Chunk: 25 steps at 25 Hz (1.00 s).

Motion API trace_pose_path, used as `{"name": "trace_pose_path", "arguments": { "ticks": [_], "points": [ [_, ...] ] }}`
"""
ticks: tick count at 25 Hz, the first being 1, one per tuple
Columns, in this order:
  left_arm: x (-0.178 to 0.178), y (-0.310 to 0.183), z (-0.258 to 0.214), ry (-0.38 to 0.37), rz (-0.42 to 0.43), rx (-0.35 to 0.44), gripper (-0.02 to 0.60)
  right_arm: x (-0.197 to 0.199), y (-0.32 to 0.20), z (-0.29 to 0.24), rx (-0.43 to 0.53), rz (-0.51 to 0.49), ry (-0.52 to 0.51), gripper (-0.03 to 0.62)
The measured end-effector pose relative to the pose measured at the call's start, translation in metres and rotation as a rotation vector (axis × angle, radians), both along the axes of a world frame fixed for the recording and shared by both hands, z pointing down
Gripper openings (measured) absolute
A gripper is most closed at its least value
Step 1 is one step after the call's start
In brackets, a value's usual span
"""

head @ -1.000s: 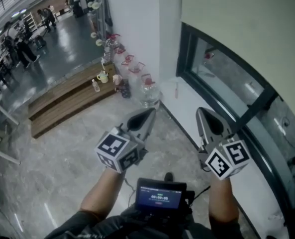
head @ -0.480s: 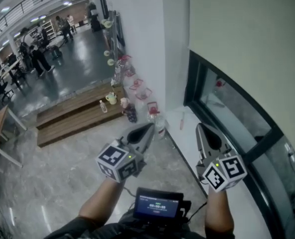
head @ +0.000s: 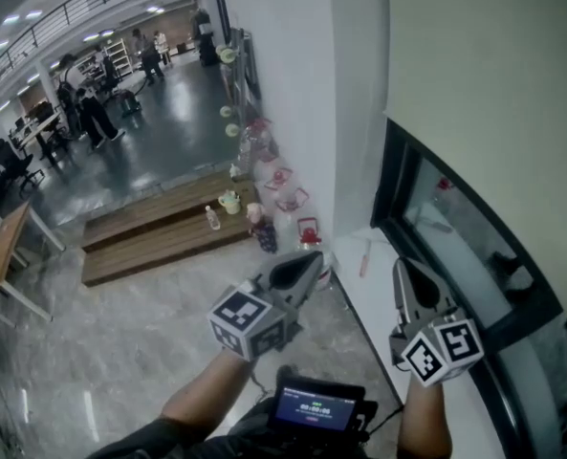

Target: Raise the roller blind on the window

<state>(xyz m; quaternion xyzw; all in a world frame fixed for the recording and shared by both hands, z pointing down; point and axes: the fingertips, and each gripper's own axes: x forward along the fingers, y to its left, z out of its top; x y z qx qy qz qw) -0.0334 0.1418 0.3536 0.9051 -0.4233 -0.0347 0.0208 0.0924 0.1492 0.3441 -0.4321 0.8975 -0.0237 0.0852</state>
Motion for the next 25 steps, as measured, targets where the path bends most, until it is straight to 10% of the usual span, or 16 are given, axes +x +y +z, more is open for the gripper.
{"name": "trace_pose_path", "arguments": {
  "ticks": [25],
  "points": [
    [-0.046, -0.236, -0.007, 0.003, 0.167, 0.039, -0.008, -0.051, -0.220, -0.008, -0.009, 0.149, 0.037, 0.015]
  ]
}}
